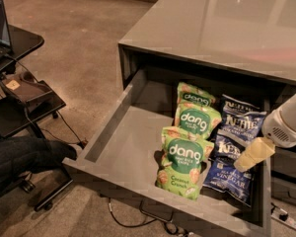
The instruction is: Pick blue chip bag from top drawer and place on counter
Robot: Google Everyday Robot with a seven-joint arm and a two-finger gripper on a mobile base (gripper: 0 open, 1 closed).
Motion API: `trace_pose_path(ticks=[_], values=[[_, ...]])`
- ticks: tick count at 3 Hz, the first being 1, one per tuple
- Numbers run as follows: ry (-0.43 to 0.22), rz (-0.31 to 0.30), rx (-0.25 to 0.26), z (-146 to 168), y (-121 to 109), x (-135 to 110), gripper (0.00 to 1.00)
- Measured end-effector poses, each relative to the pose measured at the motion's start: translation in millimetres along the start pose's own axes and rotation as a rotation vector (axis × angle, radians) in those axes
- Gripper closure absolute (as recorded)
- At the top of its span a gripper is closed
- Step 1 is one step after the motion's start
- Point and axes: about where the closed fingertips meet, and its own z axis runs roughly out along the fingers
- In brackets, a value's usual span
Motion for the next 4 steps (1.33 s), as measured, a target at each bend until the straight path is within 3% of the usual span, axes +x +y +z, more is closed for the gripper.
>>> trace_pose_path(ticks=[2, 4], values=[[-0.009, 0.006, -0.052, 20.7, -4.9, -7.2, 0.06], [-0.028, 0.064, -0.028, 29.9, -29.7, -0.6, 0.05]])
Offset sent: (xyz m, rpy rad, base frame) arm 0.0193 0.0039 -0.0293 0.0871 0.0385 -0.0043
